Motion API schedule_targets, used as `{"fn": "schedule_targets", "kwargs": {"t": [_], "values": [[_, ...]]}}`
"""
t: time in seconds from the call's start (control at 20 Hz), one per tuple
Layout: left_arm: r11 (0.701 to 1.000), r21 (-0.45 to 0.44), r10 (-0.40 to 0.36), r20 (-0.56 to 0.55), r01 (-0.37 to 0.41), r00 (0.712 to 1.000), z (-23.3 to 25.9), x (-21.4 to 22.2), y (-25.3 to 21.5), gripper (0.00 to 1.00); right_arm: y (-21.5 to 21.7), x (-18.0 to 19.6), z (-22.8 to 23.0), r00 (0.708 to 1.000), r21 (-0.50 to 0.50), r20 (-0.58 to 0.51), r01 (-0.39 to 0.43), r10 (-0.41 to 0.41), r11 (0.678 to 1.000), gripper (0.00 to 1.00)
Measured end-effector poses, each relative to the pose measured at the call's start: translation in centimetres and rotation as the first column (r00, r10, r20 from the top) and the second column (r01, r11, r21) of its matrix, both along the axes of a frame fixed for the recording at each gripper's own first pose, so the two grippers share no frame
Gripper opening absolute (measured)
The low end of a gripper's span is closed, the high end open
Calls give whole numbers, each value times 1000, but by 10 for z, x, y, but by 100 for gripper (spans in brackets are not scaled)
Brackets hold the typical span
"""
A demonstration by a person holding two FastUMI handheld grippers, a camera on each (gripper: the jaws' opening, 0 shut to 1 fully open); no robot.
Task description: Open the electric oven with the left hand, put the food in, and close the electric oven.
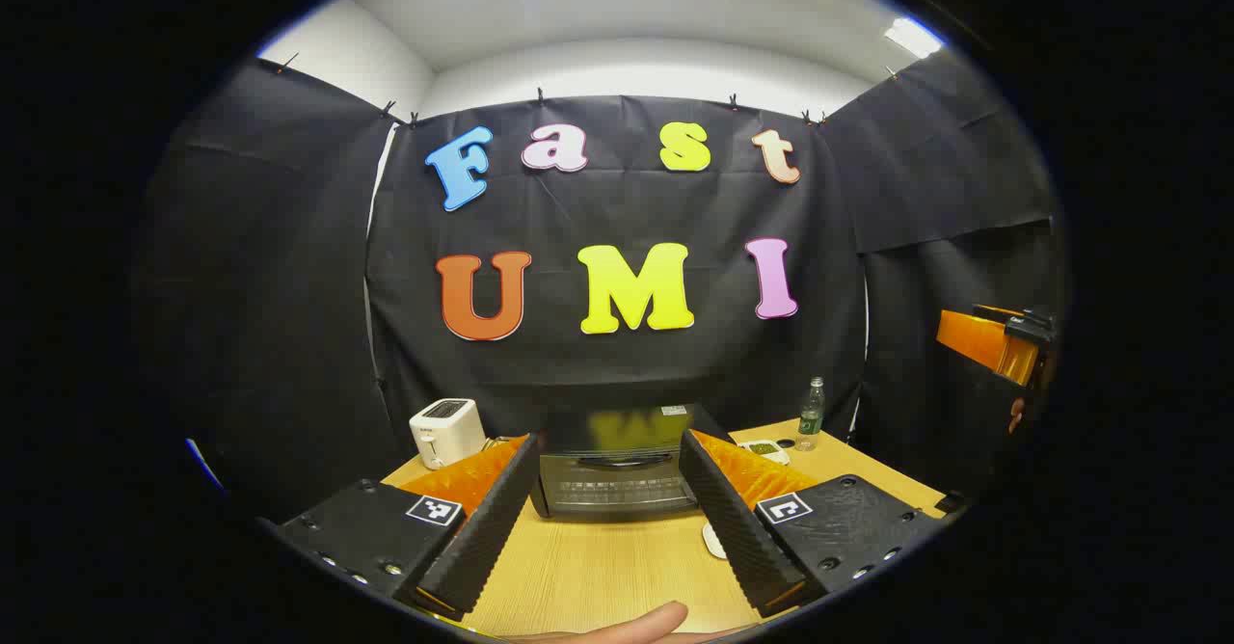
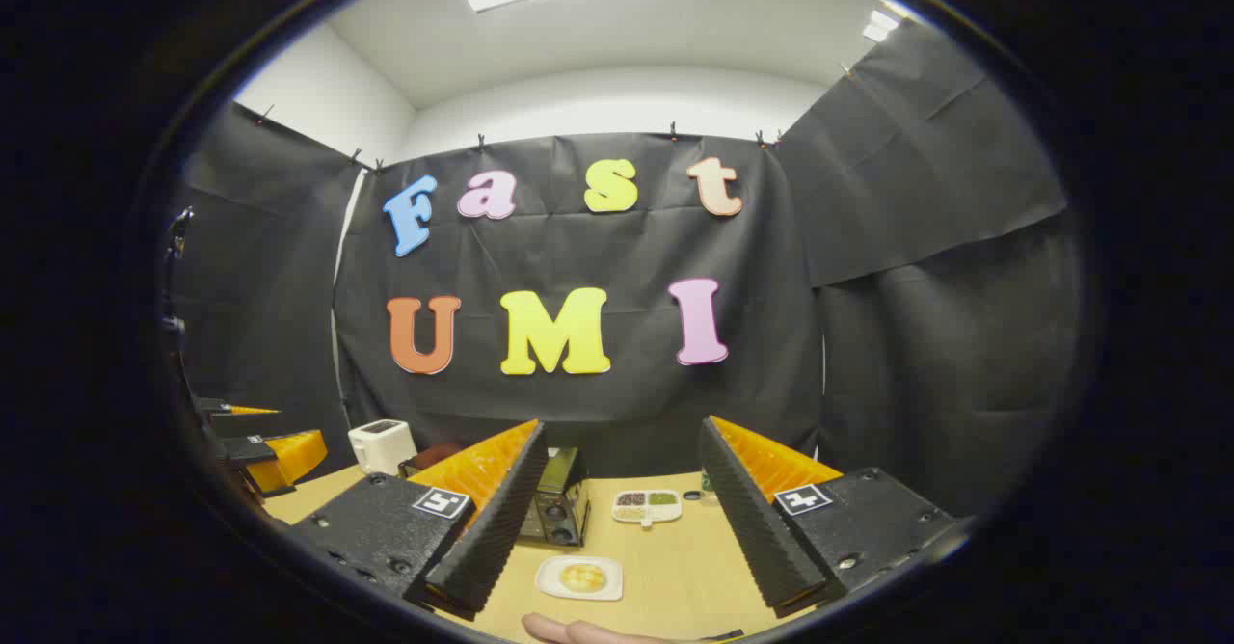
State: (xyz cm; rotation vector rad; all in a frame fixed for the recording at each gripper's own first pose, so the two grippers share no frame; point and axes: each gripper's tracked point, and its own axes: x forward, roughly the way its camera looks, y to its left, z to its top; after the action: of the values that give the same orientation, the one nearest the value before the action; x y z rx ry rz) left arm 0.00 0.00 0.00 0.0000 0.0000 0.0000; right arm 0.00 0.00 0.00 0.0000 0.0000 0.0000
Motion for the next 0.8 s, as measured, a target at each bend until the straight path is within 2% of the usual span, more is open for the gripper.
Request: {"fn": "schedule_targets", "kwargs": {"t": [0.05,0.1,0.2,0.25,0.3,0.35,0.55,0.8], "values": [[1000,8,4,-2,-4,1000,-1,3,0,95,-3,1,0,1000,-6,3,7,-7,1000,96],[1000,18,14,-4,-14,1000,-3,4,1,89,-5,1,0,1000,-13,7,13,-13,1000,96],[999,32,12,-4,-12,1000,-4,6,-5,89,-5,1,0,1000,-19,12,14,-13,1000,96],[999,36,10,-3,-10,1000,-5,6,-7,95,-6,1,-2,1000,-18,12,12,-12,1000,96],[999,40,11,3,-11,1000,-4,6,-8,95,-7,1,-2,1000,-18,13,13,-13,1000,96],[999,42,14,10,-14,1000,-2,7,-9,89,-9,2,-2,1000,-19,17,18,-18,1000,96],[997,67,27,27,-28,999,2,11,-12,95,-14,3,-7,1000,-14,13,23,-23,1000,96],[998,45,-33,31,31,999,4,33,-32,95,-19,3,-13,1000,-13,12,16,-16,1000,96]]}}
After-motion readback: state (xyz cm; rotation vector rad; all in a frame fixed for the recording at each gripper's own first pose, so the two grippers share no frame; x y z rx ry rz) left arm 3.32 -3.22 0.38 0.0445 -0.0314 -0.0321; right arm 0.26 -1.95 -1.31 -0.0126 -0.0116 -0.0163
